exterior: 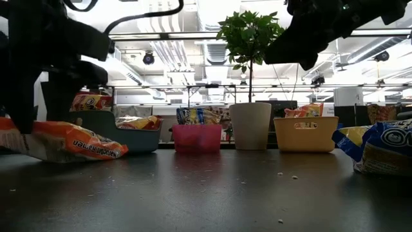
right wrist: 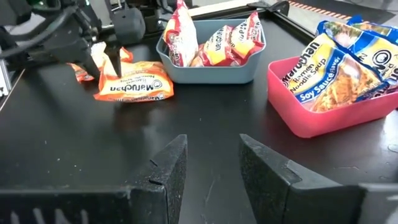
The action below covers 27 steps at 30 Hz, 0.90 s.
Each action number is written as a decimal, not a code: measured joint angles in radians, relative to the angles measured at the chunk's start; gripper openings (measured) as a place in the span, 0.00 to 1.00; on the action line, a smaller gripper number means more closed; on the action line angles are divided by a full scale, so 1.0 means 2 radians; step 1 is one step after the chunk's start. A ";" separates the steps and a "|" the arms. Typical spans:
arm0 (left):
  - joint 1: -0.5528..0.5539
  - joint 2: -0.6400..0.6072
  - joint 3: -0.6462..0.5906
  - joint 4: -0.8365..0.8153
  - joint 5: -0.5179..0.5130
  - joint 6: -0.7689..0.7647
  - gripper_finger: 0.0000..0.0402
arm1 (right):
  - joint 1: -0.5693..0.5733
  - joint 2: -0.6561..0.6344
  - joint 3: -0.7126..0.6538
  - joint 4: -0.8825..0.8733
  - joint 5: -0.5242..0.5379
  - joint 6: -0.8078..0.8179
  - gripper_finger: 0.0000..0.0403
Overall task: Sort Maruchan noodles
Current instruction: Put the right orange noodle pack into the yellow bin
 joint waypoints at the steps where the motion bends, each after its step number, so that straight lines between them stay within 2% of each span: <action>1: 0.000 0.003 0.000 0.000 0.001 0.002 0.41 | 0.000 0.000 0.000 0.001 0.000 0.000 0.33; 8: 0.000 0.013 0.000 0.009 0.024 0.017 0.29 | 0.000 0.000 0.000 0.006 0.000 -0.004 0.32; 17: 0.000 0.012 0.000 0.032 0.026 0.057 0.02 | 0.003 0.000 0.000 0.006 0.000 -0.004 0.32; 19: 0.000 0.011 0.000 0.068 0.024 0.101 0.02 | 0.003 0.000 0.000 0.006 0.000 -0.004 0.32; 24: 0.020 0.011 0.011 0.201 0.007 0.307 0.00 | 0.003 0.001 0.000 0.012 0.000 -0.009 0.31; 27: 0.047 0.012 0.012 0.238 -0.026 0.383 0.00 | 0.007 0.002 0.000 0.015 0.000 -0.008 0.31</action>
